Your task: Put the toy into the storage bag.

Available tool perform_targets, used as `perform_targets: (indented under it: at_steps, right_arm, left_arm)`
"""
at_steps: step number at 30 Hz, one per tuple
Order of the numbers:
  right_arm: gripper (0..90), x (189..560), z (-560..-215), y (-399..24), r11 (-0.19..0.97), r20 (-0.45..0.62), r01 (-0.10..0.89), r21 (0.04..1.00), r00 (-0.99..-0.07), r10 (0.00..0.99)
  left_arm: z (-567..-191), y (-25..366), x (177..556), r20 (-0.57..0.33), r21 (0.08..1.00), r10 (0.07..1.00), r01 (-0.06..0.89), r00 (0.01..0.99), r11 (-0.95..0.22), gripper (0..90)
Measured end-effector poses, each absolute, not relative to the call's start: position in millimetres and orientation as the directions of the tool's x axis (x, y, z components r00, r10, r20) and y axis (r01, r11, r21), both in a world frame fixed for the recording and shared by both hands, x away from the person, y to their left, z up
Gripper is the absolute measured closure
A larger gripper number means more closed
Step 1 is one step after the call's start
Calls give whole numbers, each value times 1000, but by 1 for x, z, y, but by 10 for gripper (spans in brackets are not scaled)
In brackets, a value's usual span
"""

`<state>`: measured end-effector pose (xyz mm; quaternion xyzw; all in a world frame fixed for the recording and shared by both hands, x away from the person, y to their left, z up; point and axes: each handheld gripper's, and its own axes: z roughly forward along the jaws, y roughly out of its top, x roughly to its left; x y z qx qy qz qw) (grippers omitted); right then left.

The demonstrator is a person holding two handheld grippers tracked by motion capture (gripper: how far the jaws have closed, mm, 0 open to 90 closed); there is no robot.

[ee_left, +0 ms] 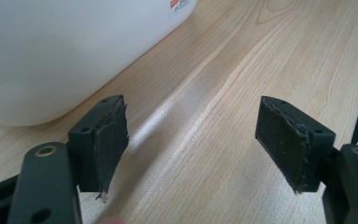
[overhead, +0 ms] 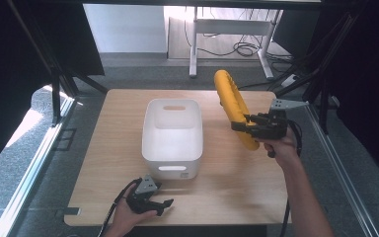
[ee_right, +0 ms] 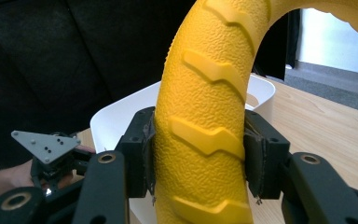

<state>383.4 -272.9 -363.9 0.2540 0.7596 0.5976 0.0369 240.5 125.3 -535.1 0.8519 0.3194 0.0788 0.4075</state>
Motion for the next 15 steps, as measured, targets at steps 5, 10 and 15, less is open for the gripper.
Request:
perform_targets:
  at_steps: [5, 10, 15]
  right_arm:
    - [519, 381, -360, -269, 153, 240, 330, 931, -874, 423]
    - [519, 378, -356, -266, 143, 234, 317, 937, -879, 416]
    - [519, 377, -354, -263, 137, 233, 313, 940, -880, 415]
  left_arm:
    - [-536, 125, 240, -127, 743, 607, 481, 784, -466, 253]
    - [-536, 125, 241, -125, 741, 606, 480, 786, -469, 254]
    - [-536, 124, 241, -126, 743, 607, 480, 785, -467, 253]
